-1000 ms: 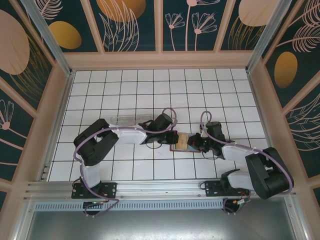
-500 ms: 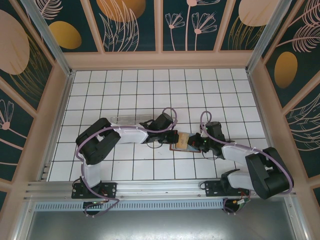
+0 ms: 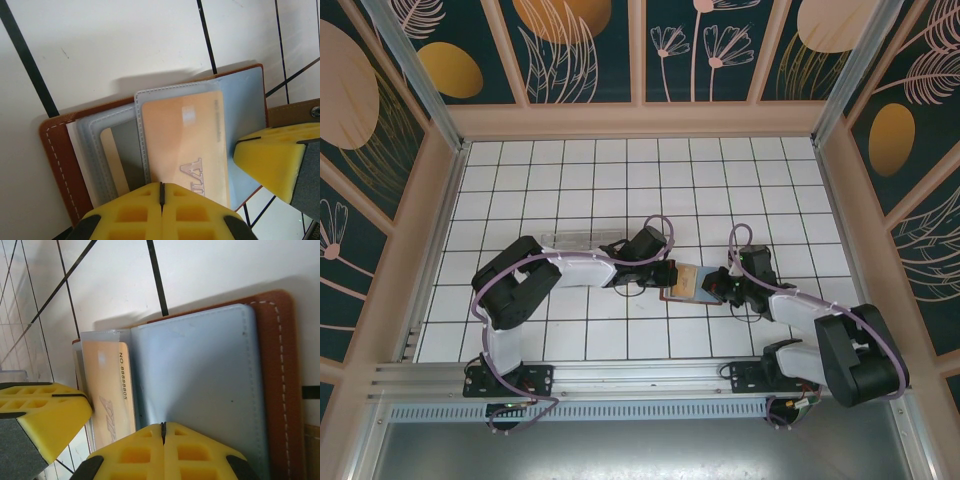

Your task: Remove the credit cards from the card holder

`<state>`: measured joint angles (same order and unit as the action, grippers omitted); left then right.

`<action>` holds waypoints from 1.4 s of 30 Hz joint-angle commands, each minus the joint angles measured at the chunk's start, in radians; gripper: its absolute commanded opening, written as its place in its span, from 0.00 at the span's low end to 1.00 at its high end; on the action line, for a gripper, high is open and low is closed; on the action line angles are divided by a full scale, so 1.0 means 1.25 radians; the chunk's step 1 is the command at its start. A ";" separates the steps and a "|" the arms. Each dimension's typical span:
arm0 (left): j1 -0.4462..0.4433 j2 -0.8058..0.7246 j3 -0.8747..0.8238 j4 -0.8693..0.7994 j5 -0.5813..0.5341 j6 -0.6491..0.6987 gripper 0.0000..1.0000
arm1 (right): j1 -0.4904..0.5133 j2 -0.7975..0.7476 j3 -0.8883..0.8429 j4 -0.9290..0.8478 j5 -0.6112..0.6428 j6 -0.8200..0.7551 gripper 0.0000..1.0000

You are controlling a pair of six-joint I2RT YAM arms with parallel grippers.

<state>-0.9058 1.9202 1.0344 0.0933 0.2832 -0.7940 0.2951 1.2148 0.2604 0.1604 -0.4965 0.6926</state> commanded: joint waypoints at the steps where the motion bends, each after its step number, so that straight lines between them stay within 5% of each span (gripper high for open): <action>1: 0.003 0.046 -0.027 -0.100 -0.046 -0.006 0.00 | -0.005 -0.023 -0.017 0.001 -0.037 -0.020 0.00; 3: 0.004 0.048 -0.028 -0.103 -0.046 -0.007 0.00 | 0.006 -0.045 -0.012 0.016 -0.051 -0.018 0.09; 15: 0.003 0.057 -0.038 -0.085 -0.027 -0.015 0.00 | 0.031 0.010 -0.004 0.076 -0.063 0.001 0.20; 42: 0.005 0.062 -0.045 -0.071 -0.017 -0.023 0.00 | 0.011 0.039 -0.049 0.163 -0.113 0.043 0.13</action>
<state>-0.9020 1.9255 1.0237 0.1276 0.2996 -0.8165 0.3191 1.2778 0.2310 0.3279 -0.6025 0.7280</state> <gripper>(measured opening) 0.063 0.125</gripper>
